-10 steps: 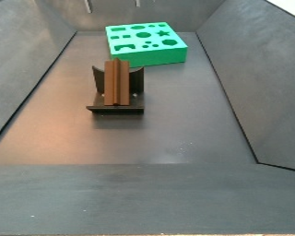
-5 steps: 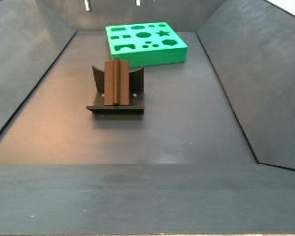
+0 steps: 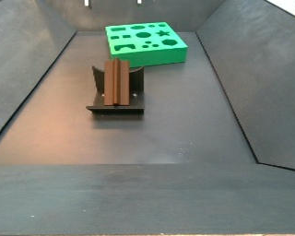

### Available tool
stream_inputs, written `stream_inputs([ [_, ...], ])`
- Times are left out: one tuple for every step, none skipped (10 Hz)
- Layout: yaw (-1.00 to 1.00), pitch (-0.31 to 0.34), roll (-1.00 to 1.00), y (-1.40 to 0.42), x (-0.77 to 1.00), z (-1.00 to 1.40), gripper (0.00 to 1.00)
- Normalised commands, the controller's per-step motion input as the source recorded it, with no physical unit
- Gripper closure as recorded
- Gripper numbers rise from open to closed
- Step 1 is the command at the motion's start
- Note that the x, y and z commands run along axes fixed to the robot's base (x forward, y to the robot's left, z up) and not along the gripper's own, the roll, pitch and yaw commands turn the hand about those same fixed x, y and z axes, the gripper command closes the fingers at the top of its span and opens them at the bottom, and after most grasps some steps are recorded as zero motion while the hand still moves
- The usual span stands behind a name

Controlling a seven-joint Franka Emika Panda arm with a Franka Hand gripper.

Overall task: Pick up the star object. Move up. Place the star object on the fixture. Regrasp the star object. Move to above the board. Insert the star object.
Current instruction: Regrasp the star object.

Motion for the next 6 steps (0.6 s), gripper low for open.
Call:
stream_inputs([
  [0.06, 0.076, 1.00, -0.03, 0.08, -0.01, 0.00],
  [0.07, 0.095, 1.00, -0.04, 0.08, -0.01, 0.00],
  [0.09, 0.124, 0.89, -0.04, 0.09, -0.01, 0.00],
  [0.11, 0.124, 0.63, -0.04, 0.09, -0.01, 0.00],
  [0.13, 0.117, 0.43, -0.04, 0.09, -0.01, 0.00],
  [0.14, 0.103, 0.28, -0.03, 0.08, -0.01, 0.00],
])
